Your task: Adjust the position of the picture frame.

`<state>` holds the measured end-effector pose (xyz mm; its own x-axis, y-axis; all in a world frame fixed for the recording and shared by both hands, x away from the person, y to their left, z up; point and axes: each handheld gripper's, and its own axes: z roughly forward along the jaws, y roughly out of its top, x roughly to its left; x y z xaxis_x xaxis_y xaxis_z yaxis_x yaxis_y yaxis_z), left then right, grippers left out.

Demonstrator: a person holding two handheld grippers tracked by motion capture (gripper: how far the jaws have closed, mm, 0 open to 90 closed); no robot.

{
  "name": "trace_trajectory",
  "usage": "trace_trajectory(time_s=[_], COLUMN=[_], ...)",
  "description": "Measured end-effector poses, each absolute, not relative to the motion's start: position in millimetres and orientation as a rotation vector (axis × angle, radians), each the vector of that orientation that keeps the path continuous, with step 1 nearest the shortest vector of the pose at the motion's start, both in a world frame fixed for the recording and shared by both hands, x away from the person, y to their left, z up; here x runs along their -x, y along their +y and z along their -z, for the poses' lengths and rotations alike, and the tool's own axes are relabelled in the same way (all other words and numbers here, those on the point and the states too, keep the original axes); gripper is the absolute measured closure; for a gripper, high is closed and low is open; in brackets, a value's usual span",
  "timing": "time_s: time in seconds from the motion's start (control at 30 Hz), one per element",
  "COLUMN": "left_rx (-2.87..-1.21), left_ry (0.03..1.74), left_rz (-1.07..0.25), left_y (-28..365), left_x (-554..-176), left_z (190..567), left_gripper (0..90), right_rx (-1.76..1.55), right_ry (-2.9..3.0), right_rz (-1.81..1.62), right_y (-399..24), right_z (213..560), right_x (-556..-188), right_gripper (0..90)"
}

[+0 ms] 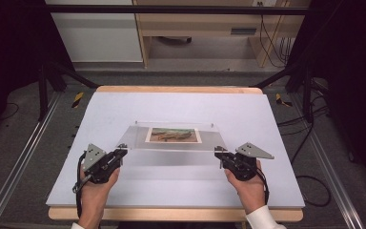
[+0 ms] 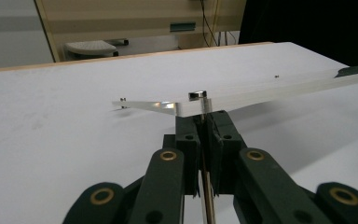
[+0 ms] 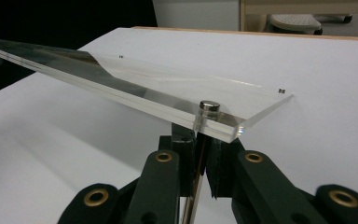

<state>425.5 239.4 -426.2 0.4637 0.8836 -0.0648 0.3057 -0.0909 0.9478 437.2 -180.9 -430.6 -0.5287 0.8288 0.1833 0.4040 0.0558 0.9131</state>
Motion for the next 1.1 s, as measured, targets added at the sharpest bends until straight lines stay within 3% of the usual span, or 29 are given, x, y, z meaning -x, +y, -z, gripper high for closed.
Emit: trace_trajectory(time_s=[1.1], left_rx=[-1.76], left_ry=[1.086], left_rz=[-0.559], left_y=[246], left_x=[-412], left_z=[463], left_gripper=[83.9], right_rx=[-1.276], right_ry=[2.055], right_rz=[-1.363], right_y=[-178], right_z=[465], right_x=[-420], right_gripper=[84.7])
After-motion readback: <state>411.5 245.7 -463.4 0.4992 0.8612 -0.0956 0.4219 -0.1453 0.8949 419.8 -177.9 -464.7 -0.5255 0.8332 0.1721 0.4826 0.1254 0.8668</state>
